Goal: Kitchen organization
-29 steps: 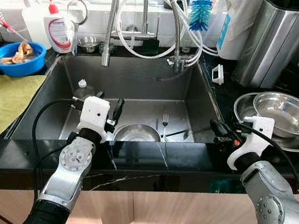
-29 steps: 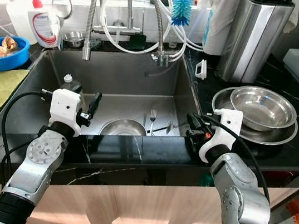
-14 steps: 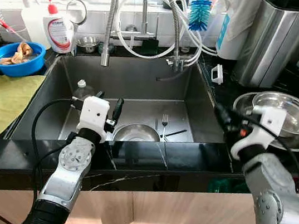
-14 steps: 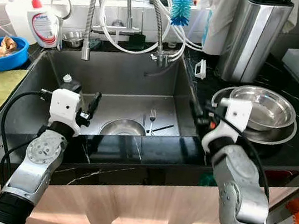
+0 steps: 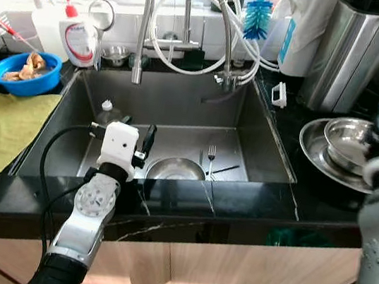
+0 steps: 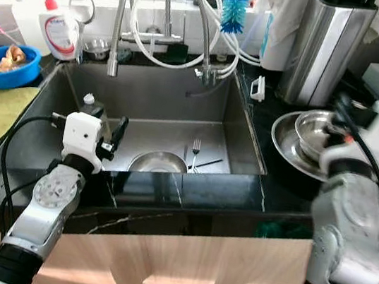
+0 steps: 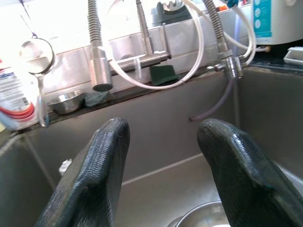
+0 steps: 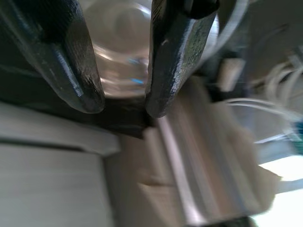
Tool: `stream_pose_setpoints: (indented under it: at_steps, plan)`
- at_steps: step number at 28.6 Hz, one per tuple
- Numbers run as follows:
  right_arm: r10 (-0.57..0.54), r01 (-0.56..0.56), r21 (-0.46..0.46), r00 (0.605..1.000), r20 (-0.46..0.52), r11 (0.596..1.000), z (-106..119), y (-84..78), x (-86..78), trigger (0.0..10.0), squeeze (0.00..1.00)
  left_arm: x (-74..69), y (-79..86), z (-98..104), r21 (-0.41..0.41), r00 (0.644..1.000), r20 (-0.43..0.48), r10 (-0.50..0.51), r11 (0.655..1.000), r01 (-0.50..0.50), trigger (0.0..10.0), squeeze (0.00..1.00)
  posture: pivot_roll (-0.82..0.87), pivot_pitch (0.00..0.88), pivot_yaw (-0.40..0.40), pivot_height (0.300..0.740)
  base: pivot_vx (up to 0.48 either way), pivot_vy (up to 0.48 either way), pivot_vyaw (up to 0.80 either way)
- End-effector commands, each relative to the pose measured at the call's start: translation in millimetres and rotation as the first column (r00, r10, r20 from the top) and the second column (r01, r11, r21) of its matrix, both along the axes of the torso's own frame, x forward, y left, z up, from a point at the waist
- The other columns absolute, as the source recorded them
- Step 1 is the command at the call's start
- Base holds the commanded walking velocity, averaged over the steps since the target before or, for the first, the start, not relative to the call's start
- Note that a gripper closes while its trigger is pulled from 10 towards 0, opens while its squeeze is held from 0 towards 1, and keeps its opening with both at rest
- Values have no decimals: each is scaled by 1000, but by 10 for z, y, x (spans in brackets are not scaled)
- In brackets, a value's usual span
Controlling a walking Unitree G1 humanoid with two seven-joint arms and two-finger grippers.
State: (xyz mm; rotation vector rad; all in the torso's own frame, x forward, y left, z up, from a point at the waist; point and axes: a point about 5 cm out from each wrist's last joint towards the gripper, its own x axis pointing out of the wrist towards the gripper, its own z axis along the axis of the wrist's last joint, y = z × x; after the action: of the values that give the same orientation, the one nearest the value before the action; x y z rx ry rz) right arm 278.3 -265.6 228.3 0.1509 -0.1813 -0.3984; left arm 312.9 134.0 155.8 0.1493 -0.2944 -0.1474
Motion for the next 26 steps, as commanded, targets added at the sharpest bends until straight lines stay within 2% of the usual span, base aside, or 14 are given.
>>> stream_pose_setpoints:
  at_steps: [1,6,7,12,13,14,19,26]
  plan:
    - [-18,18,47,1000,-19,999,-47,-28,-23,10000,0,21,21,-4,7,1000,-10,11,1000,-11,10000,0,-157,0,83,740,0,0,0]
    - [-67,72,104,997,-47,992,-125,-85,-48,10000,0,24,15,-4,6,1000,-11,10,1000,-10,10000,0,-156,0,83,740,0,0,0]
    - [-66,71,121,997,-41,990,-129,-86,-47,10000,1000,22,17,-6,7,1000,-12,11,1000,-10,10000,0,-156,0,83,740,0,0,0]
    - [-63,69,171,997,-41,983,-139,-94,-36,10000,1000,19,30,-9,9,1000,-14,13,1000,-13,10000,0,-155,0,82,740,0,0,0]
    - [-64,72,200,997,-48,977,-152,-104,-28,10000,75,19,31,-8,10,1000,-14,14,1000,-14,10000,0,-156,0,82,740,0,0,0]
    - [-69,80,233,996,-55,969,-170,-117,-20,10000,0,20,31,-6,9,1000,-14,14,1000,-13,10000,0,-156,0,83,740,0,0,0]
    - [-86,98,294,995,-53,951,-192,-147,6,10000,0,20,25,-6,10,1000,-14,12,1000,-11,10000,0,-156,0,83,740,0,0,0]
    - [-94,105,323,994,-49,940,-177,-163,52,10000,0,22,38,-6,11,1000,-15,16,1000,-16,10000,0,-150,0,81,740,0,0,0]
